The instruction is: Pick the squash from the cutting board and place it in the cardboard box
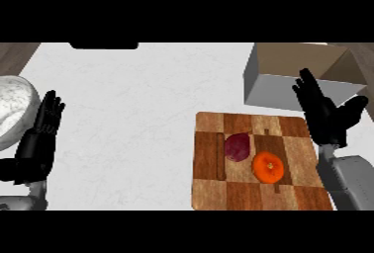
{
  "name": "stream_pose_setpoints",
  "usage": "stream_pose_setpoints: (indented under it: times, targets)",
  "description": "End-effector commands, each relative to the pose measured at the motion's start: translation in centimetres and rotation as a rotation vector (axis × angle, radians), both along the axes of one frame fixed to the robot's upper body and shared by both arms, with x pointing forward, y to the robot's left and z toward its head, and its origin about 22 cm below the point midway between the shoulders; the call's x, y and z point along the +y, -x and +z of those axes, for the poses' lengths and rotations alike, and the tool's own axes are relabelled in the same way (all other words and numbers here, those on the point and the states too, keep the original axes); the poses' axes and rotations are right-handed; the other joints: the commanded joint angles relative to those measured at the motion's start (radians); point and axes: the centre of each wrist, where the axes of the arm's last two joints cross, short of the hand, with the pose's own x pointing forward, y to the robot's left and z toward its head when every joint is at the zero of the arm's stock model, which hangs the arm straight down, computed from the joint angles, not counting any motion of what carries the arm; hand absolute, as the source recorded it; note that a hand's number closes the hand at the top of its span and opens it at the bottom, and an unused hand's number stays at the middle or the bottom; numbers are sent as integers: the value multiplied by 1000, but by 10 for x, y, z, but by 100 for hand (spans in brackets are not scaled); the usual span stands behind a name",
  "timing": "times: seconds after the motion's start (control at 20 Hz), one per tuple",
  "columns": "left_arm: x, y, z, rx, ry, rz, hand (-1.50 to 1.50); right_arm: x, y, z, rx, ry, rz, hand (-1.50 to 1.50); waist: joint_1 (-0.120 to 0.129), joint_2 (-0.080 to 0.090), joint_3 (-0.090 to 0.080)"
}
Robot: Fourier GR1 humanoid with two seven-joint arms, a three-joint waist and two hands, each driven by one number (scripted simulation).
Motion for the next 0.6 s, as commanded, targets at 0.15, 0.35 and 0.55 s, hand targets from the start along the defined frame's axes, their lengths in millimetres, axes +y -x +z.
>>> stream_pose_setpoints:
  times: [0.15, 0.35, 0.55]
  targets:
    - [6, -8, 21, -8, -162, -143, 0, -43, 20, 101, -339, 216, -133, -150, -86, 15, -2]
    - [-8, -8, 24, 47, -186, -271, 0, -76, 47, 103, -218, 598, -196, -150, -132, 13, -4]
    - [-10, -13, 26, 43, -183, -313, 0, -75, 106, 98, -306, 647, -145, -150, -89, 26, 0]
